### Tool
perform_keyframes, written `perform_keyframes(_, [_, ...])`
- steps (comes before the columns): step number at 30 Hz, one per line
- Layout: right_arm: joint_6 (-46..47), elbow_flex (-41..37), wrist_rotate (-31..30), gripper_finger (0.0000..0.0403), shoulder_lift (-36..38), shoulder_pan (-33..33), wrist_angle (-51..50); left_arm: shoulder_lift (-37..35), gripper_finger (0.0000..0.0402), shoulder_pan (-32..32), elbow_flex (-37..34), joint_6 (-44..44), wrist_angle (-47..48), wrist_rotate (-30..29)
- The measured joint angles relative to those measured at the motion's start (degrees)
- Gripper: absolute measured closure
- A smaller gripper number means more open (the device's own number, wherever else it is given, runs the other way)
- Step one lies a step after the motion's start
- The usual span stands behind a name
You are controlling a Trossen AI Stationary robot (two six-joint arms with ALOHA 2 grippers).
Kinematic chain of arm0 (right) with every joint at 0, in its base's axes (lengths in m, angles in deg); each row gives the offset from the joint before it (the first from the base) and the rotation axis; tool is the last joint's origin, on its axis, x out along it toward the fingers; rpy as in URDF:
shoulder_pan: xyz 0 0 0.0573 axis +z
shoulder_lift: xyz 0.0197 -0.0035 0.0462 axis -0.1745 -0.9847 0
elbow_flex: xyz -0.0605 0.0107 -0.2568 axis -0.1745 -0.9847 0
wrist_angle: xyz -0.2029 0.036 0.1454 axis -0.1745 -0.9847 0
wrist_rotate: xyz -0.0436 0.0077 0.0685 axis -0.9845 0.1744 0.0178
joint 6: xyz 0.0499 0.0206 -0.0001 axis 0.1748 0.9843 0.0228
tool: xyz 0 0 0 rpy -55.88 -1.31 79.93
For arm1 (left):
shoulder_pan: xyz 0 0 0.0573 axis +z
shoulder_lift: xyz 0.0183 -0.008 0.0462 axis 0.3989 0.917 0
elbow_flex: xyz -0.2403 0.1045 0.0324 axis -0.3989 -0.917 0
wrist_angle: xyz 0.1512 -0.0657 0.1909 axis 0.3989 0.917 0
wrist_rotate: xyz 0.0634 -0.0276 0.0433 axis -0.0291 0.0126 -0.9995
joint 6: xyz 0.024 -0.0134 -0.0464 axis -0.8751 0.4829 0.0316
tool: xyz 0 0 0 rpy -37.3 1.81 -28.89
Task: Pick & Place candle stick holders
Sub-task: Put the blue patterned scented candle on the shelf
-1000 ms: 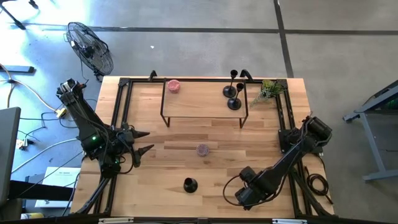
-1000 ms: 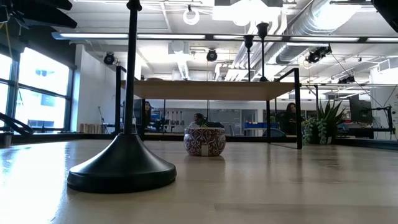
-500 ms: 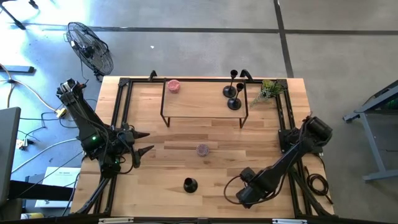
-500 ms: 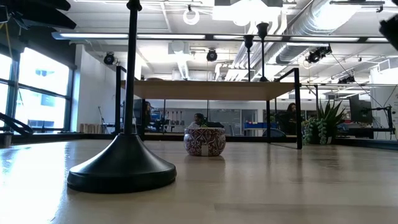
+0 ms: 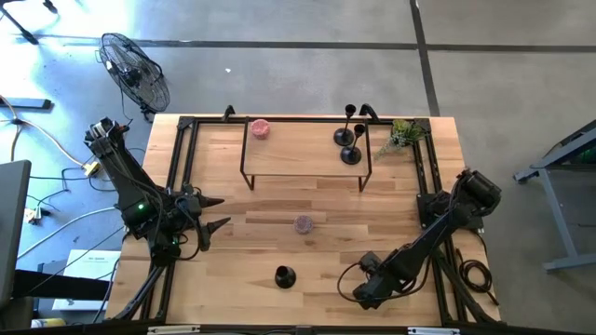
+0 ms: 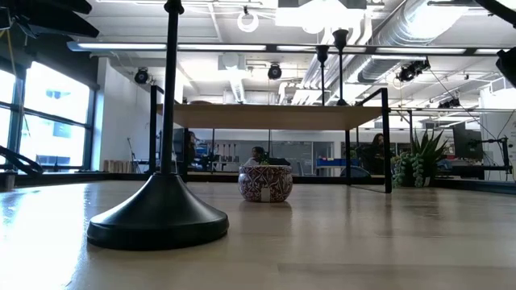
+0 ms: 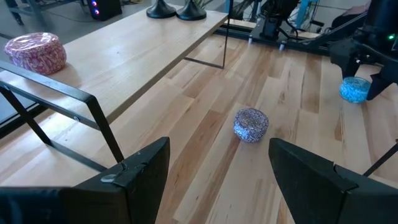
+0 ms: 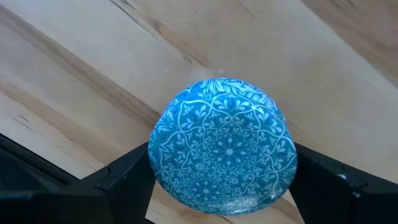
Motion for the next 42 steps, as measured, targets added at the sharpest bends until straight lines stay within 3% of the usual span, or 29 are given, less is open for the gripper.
perform_keyframes(13, [-0.3,-0.2,-1.7,0.0088,-0.3,-0.2,4.7,0.0,0.0133,0.0,0.0,0.1,0.0,1.1])
perform_keyframes(19, [-3.2,-0.2,-5.5,0.0081,-0.3,-0.1,4.8,0.0,0.0133,0.0,0.0,0.1,0.0,1.1])
perform_keyframes(42, [-4.3,-0.2,-5.9,0.008,-0.3,-0.1,2.5,0.0,0.0133,0.0,0.0,0.2,0.0,1.4])
